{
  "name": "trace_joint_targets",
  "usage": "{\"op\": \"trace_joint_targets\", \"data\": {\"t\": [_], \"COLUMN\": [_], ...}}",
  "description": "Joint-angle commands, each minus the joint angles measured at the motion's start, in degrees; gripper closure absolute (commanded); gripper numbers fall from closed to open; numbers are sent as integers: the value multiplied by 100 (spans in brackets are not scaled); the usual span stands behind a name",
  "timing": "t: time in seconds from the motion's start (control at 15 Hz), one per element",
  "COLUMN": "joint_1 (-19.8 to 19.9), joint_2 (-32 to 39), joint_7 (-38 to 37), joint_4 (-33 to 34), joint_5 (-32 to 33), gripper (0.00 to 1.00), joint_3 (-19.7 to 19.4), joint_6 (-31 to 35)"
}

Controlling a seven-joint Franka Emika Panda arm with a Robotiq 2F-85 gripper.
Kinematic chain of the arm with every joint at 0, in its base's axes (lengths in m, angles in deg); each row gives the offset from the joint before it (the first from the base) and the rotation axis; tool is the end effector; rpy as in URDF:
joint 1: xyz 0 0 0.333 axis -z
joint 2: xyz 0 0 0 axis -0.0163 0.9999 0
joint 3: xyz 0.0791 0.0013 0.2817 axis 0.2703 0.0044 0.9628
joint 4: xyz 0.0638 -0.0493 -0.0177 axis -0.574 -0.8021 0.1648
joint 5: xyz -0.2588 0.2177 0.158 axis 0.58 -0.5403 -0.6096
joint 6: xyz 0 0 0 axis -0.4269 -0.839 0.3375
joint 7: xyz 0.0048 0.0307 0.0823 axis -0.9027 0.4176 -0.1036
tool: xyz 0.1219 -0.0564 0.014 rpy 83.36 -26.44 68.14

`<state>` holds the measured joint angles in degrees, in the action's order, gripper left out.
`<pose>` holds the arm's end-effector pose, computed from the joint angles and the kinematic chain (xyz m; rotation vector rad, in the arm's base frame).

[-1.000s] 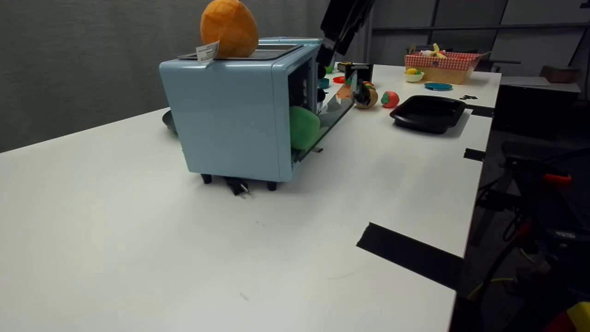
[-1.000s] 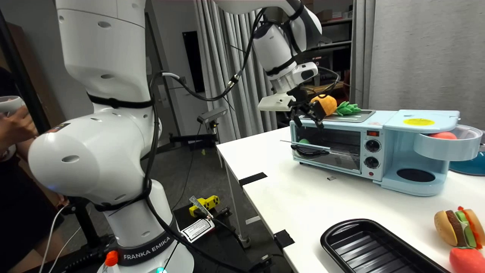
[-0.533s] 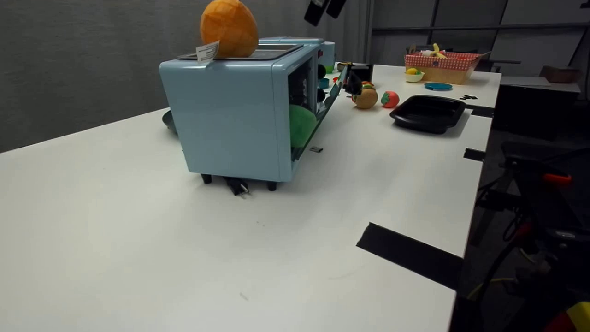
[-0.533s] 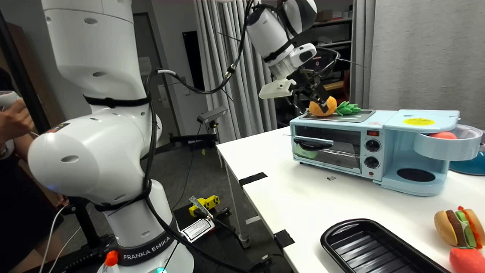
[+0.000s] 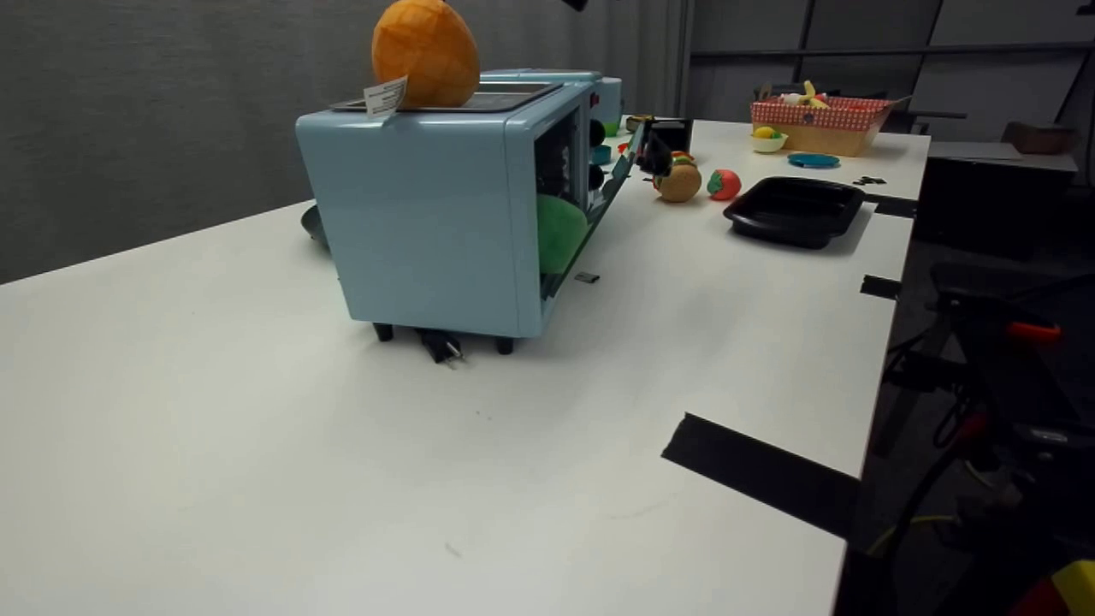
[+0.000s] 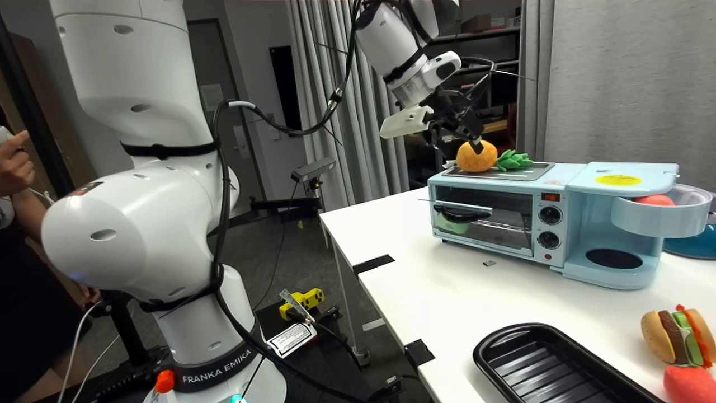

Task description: Remove the toy burger from the breakfast station oven, close the breakfast station oven door

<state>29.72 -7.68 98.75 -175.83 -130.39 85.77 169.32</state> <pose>0.4736 0.0638 0.3823 2.8921 0.1141 0.8970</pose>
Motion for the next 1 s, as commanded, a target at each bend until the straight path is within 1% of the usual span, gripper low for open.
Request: {"op": "trace_joint_targets", "data": {"t": [0.0, 0.13, 0.2, 0.93], "joint_1": [121, 136, 1, -12], "joint_2": [-282, -340, -89, -51], "joint_7": [-154, -238, -94, -102], "joint_4": [-124, -164, -11, -14], "joint_5": [-34, -34, 0, 0], "gripper": [0, 0, 0, 0], "joint_3": [160, 250, 102, 100], "joint_6": [-67, -70, 0, 0]}}
